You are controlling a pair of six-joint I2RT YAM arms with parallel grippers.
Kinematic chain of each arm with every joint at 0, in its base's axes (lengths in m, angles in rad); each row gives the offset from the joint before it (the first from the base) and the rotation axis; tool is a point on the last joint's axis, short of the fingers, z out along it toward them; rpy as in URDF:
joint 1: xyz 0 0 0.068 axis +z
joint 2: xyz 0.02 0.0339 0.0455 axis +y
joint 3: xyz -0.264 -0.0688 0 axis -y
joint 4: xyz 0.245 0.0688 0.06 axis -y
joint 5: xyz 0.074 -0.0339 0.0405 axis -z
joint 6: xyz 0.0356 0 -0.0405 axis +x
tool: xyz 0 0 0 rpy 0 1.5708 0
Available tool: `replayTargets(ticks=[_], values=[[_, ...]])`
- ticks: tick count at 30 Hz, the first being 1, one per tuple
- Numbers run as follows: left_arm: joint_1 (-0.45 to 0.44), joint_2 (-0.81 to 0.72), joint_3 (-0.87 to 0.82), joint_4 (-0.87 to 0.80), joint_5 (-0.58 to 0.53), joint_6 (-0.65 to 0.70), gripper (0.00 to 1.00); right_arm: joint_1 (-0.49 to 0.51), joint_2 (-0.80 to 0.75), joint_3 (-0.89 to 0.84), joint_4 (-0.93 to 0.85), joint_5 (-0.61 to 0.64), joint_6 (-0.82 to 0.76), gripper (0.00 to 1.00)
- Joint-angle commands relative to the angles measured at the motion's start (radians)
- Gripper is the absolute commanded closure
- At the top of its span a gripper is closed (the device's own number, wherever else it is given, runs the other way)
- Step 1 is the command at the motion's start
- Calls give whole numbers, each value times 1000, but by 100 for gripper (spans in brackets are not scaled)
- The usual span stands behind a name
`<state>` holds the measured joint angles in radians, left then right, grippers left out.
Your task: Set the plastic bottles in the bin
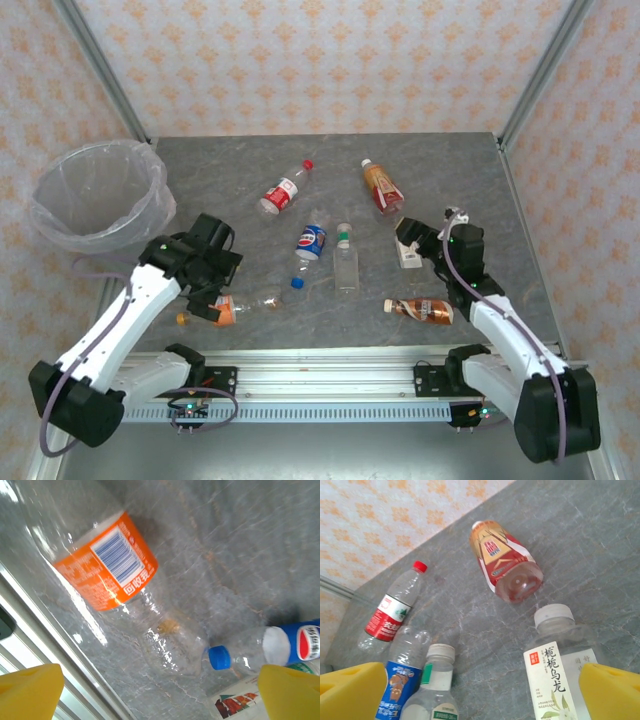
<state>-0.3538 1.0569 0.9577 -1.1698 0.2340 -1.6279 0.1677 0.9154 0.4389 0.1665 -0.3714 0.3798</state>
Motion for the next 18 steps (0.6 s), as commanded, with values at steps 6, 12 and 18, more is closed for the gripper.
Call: replayTargets(ticks=[6,12,18], values=[[-2,22,-134,119,31,-205,0,102,-50,64,-200,-193,-201,1],[-2,-25,-250,178,9,-326,0,217,-11,82,-213,-167,-287,1],[-3,-49,-310,208,-69,-398,0,348,13,94,-217,-95,-448,1]])
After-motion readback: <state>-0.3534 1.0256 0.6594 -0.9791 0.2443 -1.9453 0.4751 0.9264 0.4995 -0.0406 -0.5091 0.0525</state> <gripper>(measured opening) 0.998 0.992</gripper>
